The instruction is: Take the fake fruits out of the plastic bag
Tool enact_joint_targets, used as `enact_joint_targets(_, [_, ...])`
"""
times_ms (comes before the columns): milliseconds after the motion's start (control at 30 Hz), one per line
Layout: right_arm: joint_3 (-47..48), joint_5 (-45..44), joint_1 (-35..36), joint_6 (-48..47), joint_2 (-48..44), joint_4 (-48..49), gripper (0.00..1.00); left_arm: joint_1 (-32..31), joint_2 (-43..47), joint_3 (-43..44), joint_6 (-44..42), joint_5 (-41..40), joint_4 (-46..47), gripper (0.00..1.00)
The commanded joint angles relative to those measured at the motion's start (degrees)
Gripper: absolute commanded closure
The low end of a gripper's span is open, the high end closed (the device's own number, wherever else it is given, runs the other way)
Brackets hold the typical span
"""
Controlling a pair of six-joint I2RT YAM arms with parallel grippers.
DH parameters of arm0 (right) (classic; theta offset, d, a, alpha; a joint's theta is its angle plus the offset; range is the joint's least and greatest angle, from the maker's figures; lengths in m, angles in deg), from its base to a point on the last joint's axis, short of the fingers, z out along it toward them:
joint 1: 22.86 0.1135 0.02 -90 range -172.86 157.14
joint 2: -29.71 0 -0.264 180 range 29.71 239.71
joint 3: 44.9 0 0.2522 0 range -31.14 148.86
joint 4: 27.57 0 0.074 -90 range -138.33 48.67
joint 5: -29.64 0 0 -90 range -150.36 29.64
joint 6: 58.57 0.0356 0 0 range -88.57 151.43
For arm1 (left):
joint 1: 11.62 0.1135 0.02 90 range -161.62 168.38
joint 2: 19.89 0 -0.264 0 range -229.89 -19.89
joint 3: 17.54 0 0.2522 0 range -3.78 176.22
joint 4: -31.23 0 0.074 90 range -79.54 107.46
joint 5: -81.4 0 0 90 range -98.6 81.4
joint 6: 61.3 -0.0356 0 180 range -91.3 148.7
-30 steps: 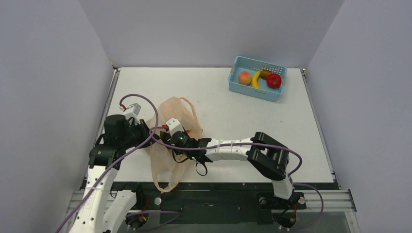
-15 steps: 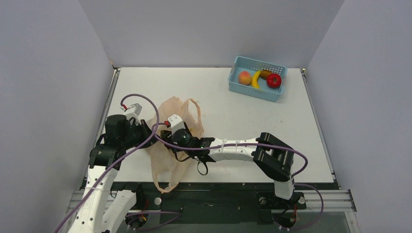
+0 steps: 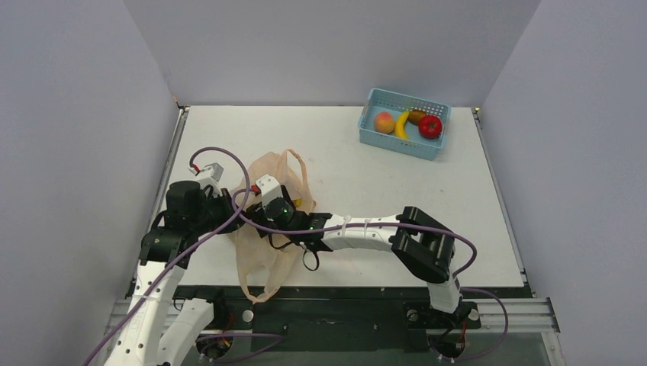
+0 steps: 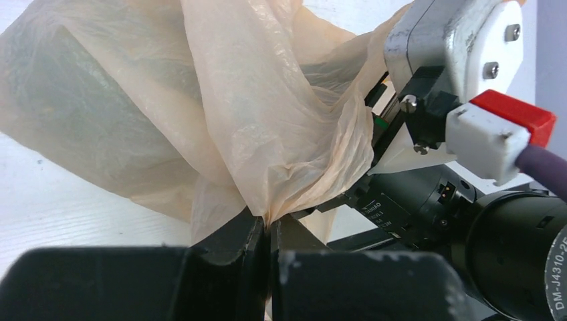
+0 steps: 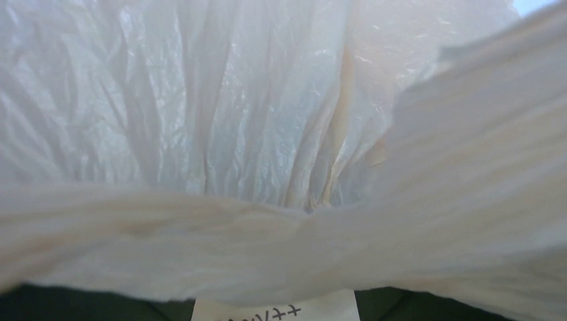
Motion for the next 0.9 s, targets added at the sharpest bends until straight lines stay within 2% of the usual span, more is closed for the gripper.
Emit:
enact_joint_targets(0, [4.1, 1.3, 1.1, -1.0, 3.6, 3.5, 0.28, -1.5, 0.3, -0.1, 0.5, 2.7, 1.7, 1.0])
enact_joint_targets(200, [6.2, -0.6, 1.0, -0.5, 7.7, 1.6, 0.27, -1.8, 0.3, 0.0, 0.7, 2.5, 1.7, 1.0])
enact_joint_targets(300, [6.9, -2.0, 0.8, 0.1, 9.1, 0.4, 0.3, -1.9, 0.5, 0.0, 0.7, 2.2, 1.6, 1.0])
enact_joint_targets(500, [5.9, -2.5, -0.5, 2.0, 9.0, -0.3, 0.47, -2.5, 0.5, 0.0, 0.8, 1.6, 1.6, 1.0])
enact_joint_targets(767, [1.9, -2.5, -0.5, 1.4, 3.0, 0.5, 0.67, -2.9, 0.6, 0.0, 1.1, 1.0, 1.5, 1.0])
enact_joint_targets(867, [0.2, -2.7, -0.6, 1.5, 0.4, 1.0, 0.72, -2.9, 0.6, 0.0, 1.2, 0.7, 1.4, 1.0])
